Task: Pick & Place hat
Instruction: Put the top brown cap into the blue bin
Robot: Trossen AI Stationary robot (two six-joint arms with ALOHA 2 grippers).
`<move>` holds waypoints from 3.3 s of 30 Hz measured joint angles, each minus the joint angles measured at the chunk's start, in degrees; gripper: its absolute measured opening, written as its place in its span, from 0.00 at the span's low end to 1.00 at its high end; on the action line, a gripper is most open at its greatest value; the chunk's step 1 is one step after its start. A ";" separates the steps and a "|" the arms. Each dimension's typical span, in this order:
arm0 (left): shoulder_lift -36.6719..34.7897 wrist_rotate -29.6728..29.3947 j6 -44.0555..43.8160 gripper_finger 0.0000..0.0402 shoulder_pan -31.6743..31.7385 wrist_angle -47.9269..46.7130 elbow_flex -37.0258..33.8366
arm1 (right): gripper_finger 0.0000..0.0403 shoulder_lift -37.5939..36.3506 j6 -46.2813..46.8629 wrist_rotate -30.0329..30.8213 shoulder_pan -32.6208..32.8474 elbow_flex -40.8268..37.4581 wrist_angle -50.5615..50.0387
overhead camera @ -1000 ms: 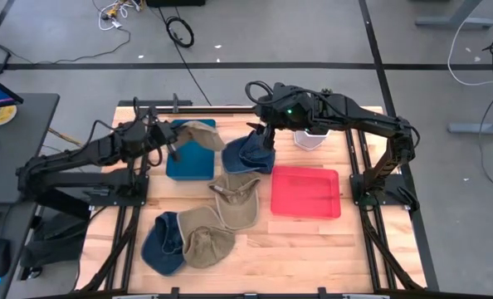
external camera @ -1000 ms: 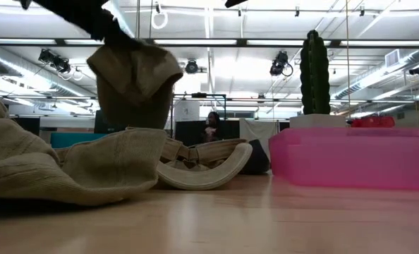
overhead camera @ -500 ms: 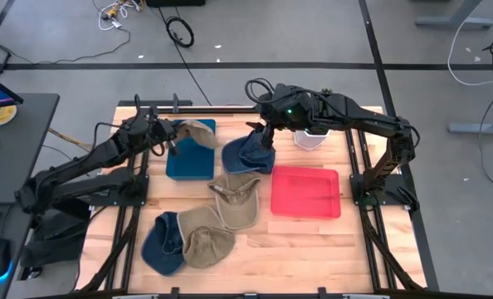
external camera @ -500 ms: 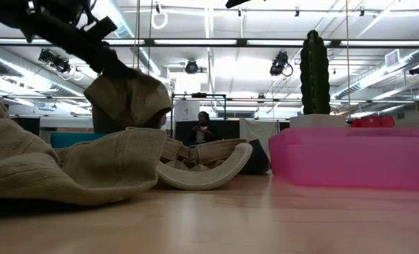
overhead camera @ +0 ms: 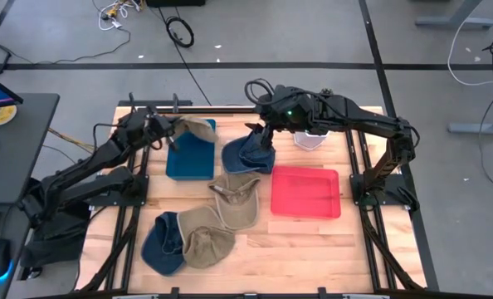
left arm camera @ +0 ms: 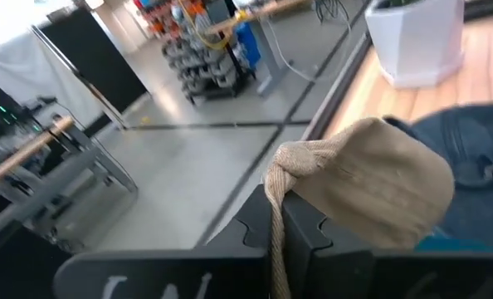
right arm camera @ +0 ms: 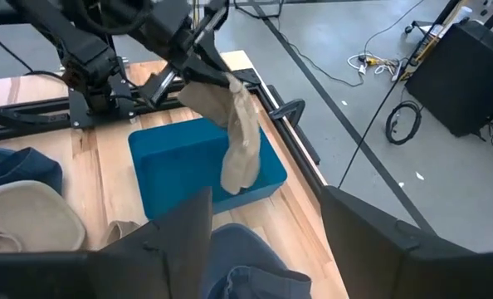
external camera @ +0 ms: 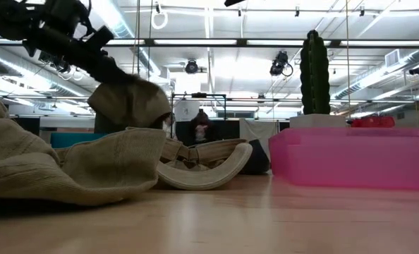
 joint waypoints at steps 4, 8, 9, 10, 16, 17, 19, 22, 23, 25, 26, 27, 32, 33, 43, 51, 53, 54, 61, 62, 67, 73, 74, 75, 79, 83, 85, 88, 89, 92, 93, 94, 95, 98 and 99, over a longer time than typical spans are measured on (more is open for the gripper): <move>2.24 3.42 0.04 0.01 2.50 -0.02 0.00 | 0.57 0.00 0.00 0.00 0.00 0.00 0.65; 5.30 5.89 0.15 0.01 3.63 1.51 0.00 | 0.57 0.00 0.00 0.00 0.00 0.00 0.76; 6.07 6.06 0.38 0.01 3.82 1.88 0.00 | 0.57 0.00 0.00 0.00 0.00 0.00 0.77; 6.69 6.24 0.84 0.01 4.04 2.33 0.00 | 0.57 0.00 0.00 0.00 0.00 0.00 0.78; 9.79 6.74 1.44 0.02 4.92 3.17 0.00 | 0.57 0.00 0.00 0.00 0.00 0.00 0.78; 10.25 6.78 1.44 0.02 5.04 2.87 0.00 | 0.57 0.00 -0.01 0.00 0.00 0.00 0.78; 11.11 6.76 1.01 0.01 5.23 2.62 0.00 | 0.57 0.01 -0.02 0.00 0.00 0.00 0.78; 11.86 6.60 -1.77 0.02 5.51 2.49 0.00 | 0.57 0.02 -0.02 0.00 0.00 0.00 0.78; 11.94 6.31 -2.25 0.02 5.53 2.21 0.00 | 0.57 0.02 -0.02 0.00 0.00 0.00 0.78; 12.00 5.97 -2.50 0.03 5.53 1.59 0.00 | 0.57 0.02 -0.02 0.00 0.00 0.00 0.78; 12.00 5.88 -2.46 0.02 5.51 1.29 0.00 | 0.57 0.02 -0.02 0.00 0.00 0.00 0.78; 12.00 5.82 -2.47 0.02 5.51 1.24 0.00 | 0.57 0.02 -0.04 0.00 0.00 0.00 0.78; 12.00 5.71 0.24 0.02 5.51 1.22 0.00 | 0.57 0.02 -0.06 0.00 0.00 0.00 0.76; 12.00 5.71 1.50 0.02 5.51 1.20 0.00 | 0.57 0.02 -0.09 0.00 0.00 0.00 0.76; 11.95 5.60 7.50 0.01 5.51 -1.21 0.00 | 0.57 0.02 -0.32 0.00 -0.01 0.00 0.73; 9.17 5.62 10.71 0.02 5.51 -1.80 0.00 | 0.57 0.02 -0.42 0.00 -0.02 0.00 0.69; 8.98 5.60 10.39 0.02 5.51 -2.82 0.00 | 0.57 0.02 -0.42 0.00 0.00 0.00 0.71; 8.98 5.60 10.11 0.02 5.51 -3.33 0.00 | 0.57 0.02 -0.40 0.02 -0.02 -0.02 0.70; 8.98 4.92 8.94 0.14 5.51 -6.12 0.00 | 0.57 0.02 -0.37 0.00 -0.02 -0.01 0.71; 8.98 4.90 8.92 0.17 5.51 -6.13 0.00 | 0.57 0.02 -0.37 0.00 -0.02 0.00 0.71; 8.63 4.90 7.19 0.37 5.48 -6.23 0.02 | 0.57 0.02 -0.30 0.00 -0.02 -0.02 0.71; 5.33 4.89 -1.62 0.60 5.42 -6.23 0.02 | 0.57 0.03 -0.24 0.00 -0.02 -0.02 0.69; 4.57 4.90 -3.36 0.63 5.42 -6.19 0.02 | 0.57 0.04 -0.24 0.01 -0.02 -0.02 0.71; 3.69 4.86 -4.79 0.66 5.42 -6.25 0.02 | 0.57 0.04 -0.24 0.00 -0.02 -0.02 0.69; 0.68 4.87 -7.41 0.75 5.42 -7.04 0.09 | 0.57 0.04 -0.81 0.02 -0.02 -0.02 0.69; -0.40 4.92 -3.01 0.75 5.42 -12.82 0.11 | 0.57 0.04 -1.51 0.02 -0.02 -0.02 0.69; -0.37 4.88 -2.88 0.75 5.42 -16.13 0.11 | 0.57 0.04 -1.53 0.02 -0.02 -0.02 0.69; -0.37 4.90 -5.13 0.75 5.42 -19.52 0.11 | 0.57 0.04 -1.74 0.00 -0.02 -0.02 0.69; -0.37 4.88 -6.97 0.75 5.42 -19.97 0.11 | 0.57 0.04 -1.77 0.00 -0.02 -0.02 0.69; -0.37 4.99 -13.63 0.76 5.42 -20.41 0.11 | 0.57 0.04 -1.97 0.01 -0.02 -0.02 0.69; -0.37 5.18 -15.94 0.77 5.42 -20.52 0.11 | 0.57 0.04 -2.08 0.00 -0.02 -0.02 0.69; -0.37 6.19 -18.04 0.77 5.44 -20.48 0.11 | 0.57 0.04 -2.19 0.00 -0.02 -0.02 0.68; -0.37 7.32 -19.81 0.78 5.44 -20.46 0.11 | 0.57 0.04 -2.40 0.00 -0.02 -0.02 0.69; -0.37 11.44 -26.37 0.79 5.42 -20.46 0.11 | 0.57 0.04 -2.60 0.00 -0.02 -0.02 0.67; -0.37 12.45 -28.44 0.79 5.42 -20.46 0.11 | 0.57 0.04 -2.60 0.00 -0.02 -0.02 0.67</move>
